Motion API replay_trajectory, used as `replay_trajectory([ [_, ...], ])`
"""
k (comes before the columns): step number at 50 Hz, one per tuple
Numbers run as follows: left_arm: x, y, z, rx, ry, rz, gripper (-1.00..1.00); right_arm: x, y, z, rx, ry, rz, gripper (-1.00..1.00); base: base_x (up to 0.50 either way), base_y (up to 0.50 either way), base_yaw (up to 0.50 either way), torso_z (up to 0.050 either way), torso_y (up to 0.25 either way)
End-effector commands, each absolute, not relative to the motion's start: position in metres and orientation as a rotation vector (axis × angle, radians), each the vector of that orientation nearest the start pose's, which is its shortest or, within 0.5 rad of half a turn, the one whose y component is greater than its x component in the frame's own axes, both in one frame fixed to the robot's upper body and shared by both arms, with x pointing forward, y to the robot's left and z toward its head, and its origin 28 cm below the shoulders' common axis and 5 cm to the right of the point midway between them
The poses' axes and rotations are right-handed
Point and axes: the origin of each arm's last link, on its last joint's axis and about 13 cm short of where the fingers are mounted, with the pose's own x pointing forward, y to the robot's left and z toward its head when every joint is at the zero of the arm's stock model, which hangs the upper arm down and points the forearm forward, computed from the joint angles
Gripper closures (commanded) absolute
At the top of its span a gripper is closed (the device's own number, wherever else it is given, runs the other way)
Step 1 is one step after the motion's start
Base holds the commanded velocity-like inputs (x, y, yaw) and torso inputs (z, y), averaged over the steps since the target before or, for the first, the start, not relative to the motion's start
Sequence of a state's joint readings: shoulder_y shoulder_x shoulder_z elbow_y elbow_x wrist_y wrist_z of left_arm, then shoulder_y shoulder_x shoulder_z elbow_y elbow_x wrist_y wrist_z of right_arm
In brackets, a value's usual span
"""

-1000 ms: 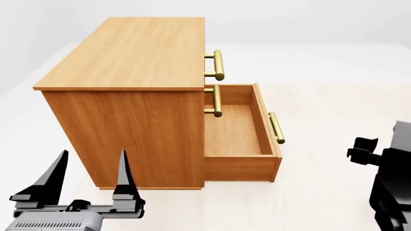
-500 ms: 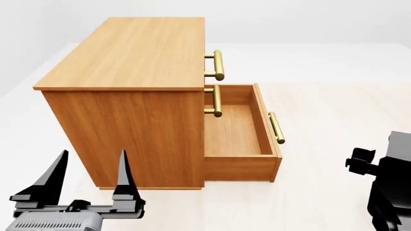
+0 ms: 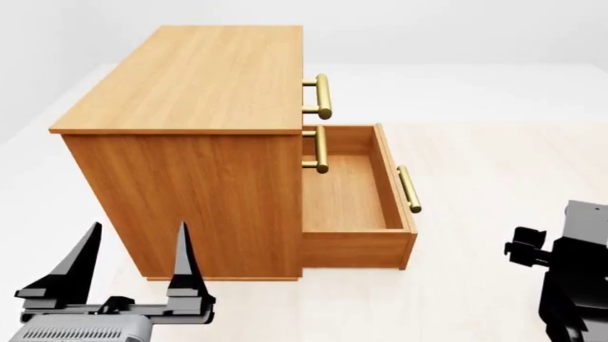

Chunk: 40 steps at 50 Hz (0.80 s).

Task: Put the bowl on top of the cabinet.

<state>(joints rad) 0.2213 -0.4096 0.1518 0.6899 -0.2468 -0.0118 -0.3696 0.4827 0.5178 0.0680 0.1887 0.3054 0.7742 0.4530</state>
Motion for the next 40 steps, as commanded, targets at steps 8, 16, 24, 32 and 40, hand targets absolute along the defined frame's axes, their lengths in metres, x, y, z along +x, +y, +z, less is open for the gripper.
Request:
replay_trajectory([
  [8, 0.150, 0.224, 0.116, -0.007, -0.377, -0.002, -1.00, 0.282, -0.253, 0.088, -0.159, 0.468, -0.647, -1.00, 0.00, 0.00, 0.00, 0.000, 0.000],
  [16, 0.150, 0.224, 0.116, -0.007, -0.377, -0.002, -1.00, 0.284, -0.253, 0.085, -0.144, 0.485, -0.636, -1.00, 0.00, 0.00, 0.00, 0.000, 0.000],
  [24, 0.150, 0.224, 0.116, -0.005, -0.377, -0.002, -1.00, 0.283, -0.253, 0.084, -0.137, 0.505, -0.638, -1.00, 0.00, 0.00, 0.00, 0.000, 0.000],
  [32, 0.150, 0.224, 0.116, -0.006, -0.377, -0.002, -1.00, 0.283, -0.254, 0.081, -0.138, 0.526, -0.655, -1.00, 0.00, 0.00, 0.00, 0.000, 0.000],
  [40, 0.150, 0.224, 0.116, -0.005, -0.377, -0.001, -1.00, 0.281, -0.258, 0.075, -0.134, 0.549, -0.686, -1.00, 0.00, 0.00, 0.00, 0.000, 0.000],
])
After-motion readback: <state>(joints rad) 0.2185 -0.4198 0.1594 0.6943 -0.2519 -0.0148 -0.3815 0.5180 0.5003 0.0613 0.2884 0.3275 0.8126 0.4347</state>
